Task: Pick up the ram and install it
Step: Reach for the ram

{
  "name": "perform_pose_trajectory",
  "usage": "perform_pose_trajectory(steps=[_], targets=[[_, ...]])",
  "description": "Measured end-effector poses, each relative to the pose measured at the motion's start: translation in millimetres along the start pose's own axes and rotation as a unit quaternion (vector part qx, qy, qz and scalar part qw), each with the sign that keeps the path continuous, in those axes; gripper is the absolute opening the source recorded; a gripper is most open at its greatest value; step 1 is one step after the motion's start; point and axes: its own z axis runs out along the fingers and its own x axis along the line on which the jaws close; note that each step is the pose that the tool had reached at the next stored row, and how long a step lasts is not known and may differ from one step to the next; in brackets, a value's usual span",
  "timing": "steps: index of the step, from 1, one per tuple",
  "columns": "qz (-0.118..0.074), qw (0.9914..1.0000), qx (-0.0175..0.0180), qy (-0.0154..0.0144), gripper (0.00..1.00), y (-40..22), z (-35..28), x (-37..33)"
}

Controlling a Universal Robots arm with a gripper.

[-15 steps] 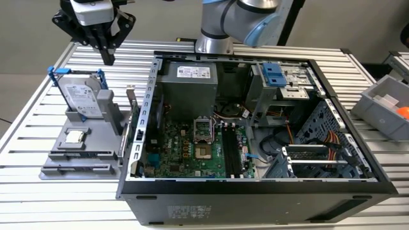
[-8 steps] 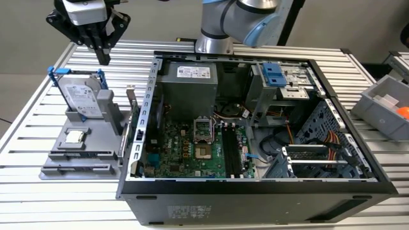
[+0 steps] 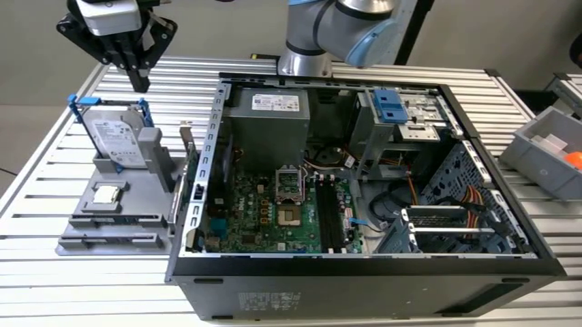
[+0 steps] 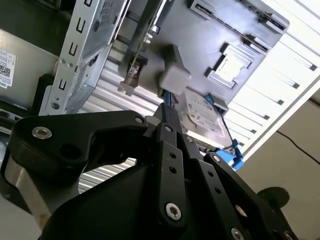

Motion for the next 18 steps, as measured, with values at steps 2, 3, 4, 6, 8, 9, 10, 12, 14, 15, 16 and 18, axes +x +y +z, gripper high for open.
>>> perform_pose_trajectory(steps=[2, 3, 4, 6, 8, 9, 10, 12, 14, 15, 16, 18], targets=[[0.0, 1.0, 0.0, 0.0001, 0.0, -0.2, -0.1, 2.4], [0.0, 1.0, 0.0, 0.0001, 0.0, -0.2, -0.1, 3.6], [0.0, 1.0, 0.0, 0.0002, 0.0, -0.3, -0.1, 4.8], [0.0, 1.0, 0.0, 0.0002, 0.0, -0.5, -0.2, 7.2], [0.0, 1.0, 0.0, 0.0003, 0.0, -0.7, -0.2, 9.7], [0.0, 1.0, 0.0, 0.0003, 0.0, -0.7, -0.2, 11.1], [0.0, 1.0, 0.0, 0.0003, 0.0, -0.8, -0.2, 12.4], [0.0, 1.0, 0.0, 0.0003, 0.0, -1.0, -0.2, 14.9], [0.0, 1.0, 0.0, 0.0004, 0.0, -1.2, -0.3, 17.7], [-0.001, 1.0, 0.0, 0.0004, 0.0, -1.3, -0.3, 19.1], [-0.001, 1.0, 0.0, 0.0004, 0.0, -1.4, -0.3, 20.5], [-0.001, 1.0, 0.0, 0.0005, 0.0, -1.6, -0.4, 23.2]])
